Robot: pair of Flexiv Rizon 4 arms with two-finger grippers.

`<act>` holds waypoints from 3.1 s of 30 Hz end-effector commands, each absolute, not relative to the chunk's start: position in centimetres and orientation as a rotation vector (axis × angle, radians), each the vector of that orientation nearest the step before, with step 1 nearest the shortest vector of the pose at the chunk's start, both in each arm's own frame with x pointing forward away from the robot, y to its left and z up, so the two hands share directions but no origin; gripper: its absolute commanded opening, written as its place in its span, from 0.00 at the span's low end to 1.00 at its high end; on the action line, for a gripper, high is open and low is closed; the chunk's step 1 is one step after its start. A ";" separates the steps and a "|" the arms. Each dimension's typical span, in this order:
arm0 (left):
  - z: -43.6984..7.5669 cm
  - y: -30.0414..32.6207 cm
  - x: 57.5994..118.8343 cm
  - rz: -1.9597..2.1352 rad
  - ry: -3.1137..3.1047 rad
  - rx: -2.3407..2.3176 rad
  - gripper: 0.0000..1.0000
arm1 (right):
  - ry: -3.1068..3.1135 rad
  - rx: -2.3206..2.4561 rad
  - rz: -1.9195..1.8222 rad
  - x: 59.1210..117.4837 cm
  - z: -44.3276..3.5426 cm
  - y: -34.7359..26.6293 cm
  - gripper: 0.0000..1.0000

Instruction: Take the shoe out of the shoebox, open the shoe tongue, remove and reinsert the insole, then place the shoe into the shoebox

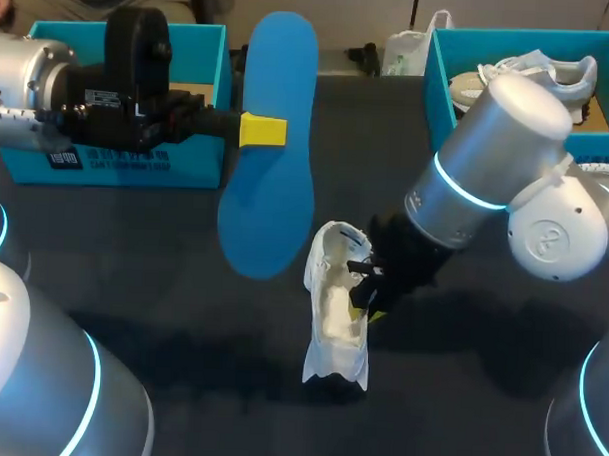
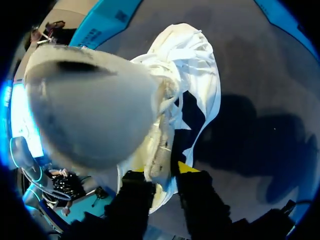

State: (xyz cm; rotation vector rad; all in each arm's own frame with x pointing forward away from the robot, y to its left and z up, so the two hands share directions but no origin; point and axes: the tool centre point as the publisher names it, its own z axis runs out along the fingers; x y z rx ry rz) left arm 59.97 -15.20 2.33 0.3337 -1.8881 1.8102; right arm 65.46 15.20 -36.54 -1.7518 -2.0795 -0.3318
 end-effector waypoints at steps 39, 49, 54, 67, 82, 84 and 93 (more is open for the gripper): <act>2.3 -15.4 60.1 1.811 -1.886 0.331 0.00 | -1.724 -1.482 -1.290 69.8 -23.6 11.6 1.00; 2.3 -15.4 60.1 1.811 -1.886 0.331 0.00 | -1.704 -1.449 -1.335 70.0 -23.1 11.6 1.00; 2.3 -15.4 60.1 1.811 -1.886 0.331 0.00 | -1.672 -1.434 -1.321 71.2 -21.3 11.4 1.00; 2.3 -15.4 60.1 1.811 -1.886 0.331 0.00 | -1.549 -1.407 -1.183 72.4 -15.7 11.3 1.00; 1.9 -15.1 63.1 2.167 -2.010 -0.153 0.00 | -1.505 -1.367 -1.197 72.7 -15.2 11.6 1.00; 0.8 -15.1 63.5 2.371 -2.124 -0.543 0.00 | -1.505 -1.367 -1.197 72.7 -15.2 11.6 1.00; 0.0 -15.3 64.1 2.463 -2.244 -0.694 0.00 | -1.505 -1.367 -1.197 72.7 -15.2 11.6 1.00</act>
